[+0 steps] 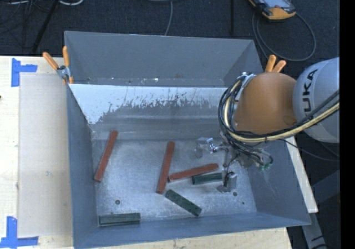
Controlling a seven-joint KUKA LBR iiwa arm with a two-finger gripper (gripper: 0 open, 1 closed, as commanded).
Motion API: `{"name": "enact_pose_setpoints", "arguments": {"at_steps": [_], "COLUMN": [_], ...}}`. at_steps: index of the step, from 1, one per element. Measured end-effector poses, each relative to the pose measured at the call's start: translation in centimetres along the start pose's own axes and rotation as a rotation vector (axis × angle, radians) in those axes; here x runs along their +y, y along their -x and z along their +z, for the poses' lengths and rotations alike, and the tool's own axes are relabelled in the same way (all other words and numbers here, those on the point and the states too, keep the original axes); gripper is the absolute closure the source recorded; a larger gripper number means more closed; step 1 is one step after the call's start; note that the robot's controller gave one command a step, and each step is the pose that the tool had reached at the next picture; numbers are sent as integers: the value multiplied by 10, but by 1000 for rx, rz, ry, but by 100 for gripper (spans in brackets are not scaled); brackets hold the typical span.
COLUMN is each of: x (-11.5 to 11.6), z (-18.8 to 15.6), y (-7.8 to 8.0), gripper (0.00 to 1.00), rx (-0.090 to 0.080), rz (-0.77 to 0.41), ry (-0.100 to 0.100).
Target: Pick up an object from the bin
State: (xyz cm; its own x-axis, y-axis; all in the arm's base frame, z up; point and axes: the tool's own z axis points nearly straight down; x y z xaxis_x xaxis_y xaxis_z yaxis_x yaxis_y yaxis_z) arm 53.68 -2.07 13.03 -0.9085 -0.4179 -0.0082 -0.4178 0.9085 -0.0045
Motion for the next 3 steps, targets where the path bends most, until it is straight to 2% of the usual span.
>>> {"name": "enact_pose_setpoints", "arguments": {"at_steps": [1, 2, 3], "x": [-2, -2, -55], "z": [60, 60, -118], "y": [39, 39, 54], "gripper": [100, 100, 100], "rx": [10, 10, 0], "rz": [0, 0, 11], "ry": [5, 5, 0]}}
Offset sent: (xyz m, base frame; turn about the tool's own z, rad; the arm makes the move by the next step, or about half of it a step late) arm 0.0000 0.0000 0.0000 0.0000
